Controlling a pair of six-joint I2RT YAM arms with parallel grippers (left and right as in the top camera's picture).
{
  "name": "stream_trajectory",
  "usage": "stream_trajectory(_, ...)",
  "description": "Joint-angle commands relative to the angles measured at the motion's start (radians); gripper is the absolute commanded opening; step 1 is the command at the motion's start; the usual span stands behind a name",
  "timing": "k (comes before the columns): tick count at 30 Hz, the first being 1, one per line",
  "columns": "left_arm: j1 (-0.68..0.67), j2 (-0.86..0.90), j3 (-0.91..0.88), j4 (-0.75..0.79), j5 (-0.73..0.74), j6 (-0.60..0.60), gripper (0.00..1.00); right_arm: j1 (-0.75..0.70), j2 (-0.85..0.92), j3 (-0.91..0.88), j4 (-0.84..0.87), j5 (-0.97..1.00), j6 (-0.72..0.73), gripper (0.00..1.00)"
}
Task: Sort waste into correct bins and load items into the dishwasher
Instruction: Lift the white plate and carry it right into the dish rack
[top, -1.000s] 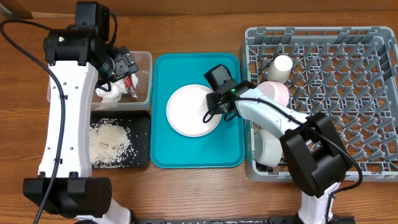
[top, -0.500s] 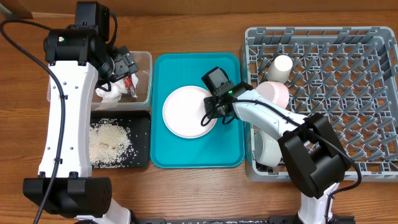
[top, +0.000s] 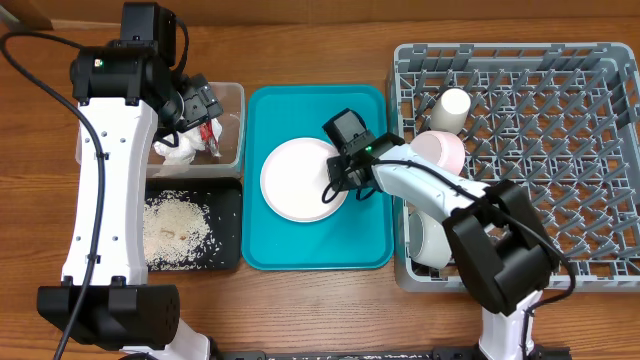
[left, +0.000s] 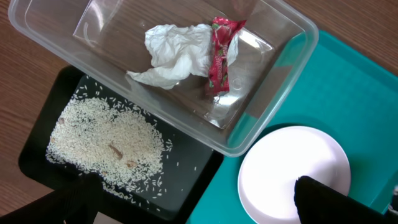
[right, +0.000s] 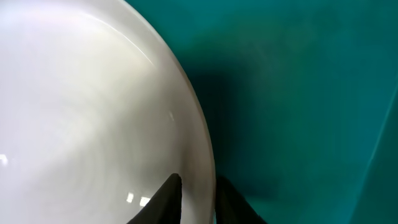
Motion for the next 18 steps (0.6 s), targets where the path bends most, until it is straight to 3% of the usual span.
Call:
stream_trajectory(1, 0.0, -0.002, 0.007, 0.002, -0.009, 0.002, 1.0, 0.005, 0.033, -0.005, 0.006, 0.001, -0.003, 0.21)
stream_trajectory(5, 0.0, -0.002, 0.007, 0.002, -0.009, 0.002, 1.0, 0.005, 0.033, -0.004, 0.009, 0.0, -0.003, 0.2)
stream_trajectory(7, 0.0, -0.002, 0.007, 0.002, -0.009, 0.002, 1.0, 0.005, 0.029, 0.0, 0.008, 0.0, -0.007, 0.04)
stream_trajectory(12, 0.0, -0.002, 0.007, 0.002, -0.01, 0.002, 1.0, 0.002, -0.039, 0.074, -0.079, -0.001, -0.007, 0.04)
stream_trajectory(18, 0.0, -0.002, 0.007, 0.002, -0.009, 0.002, 1.0, 0.013, -0.245, 0.168, -0.175, 0.031, -0.034, 0.04)
